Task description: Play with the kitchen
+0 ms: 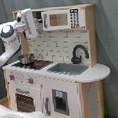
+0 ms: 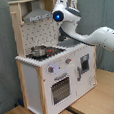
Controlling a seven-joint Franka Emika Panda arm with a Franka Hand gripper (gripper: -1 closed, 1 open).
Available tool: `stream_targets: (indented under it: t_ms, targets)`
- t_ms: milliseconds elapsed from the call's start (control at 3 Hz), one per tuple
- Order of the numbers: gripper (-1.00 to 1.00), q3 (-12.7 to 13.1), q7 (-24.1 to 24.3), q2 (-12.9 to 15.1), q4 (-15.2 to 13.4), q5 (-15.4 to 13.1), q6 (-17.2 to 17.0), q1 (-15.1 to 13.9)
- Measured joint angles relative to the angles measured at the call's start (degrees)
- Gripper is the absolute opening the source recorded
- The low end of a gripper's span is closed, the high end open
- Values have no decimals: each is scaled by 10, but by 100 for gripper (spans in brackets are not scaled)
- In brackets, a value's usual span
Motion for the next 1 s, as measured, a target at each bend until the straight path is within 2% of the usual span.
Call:
stream_targets:
  t_ms: [333, 667, 1000]
  targets:
    - [-100, 8, -45, 25, 16, 0, -20, -3]
    - [-100, 32, -57, 29, 61, 0, -21, -32]
    - [-100, 41, -74, 34, 108, 0, -27, -63]
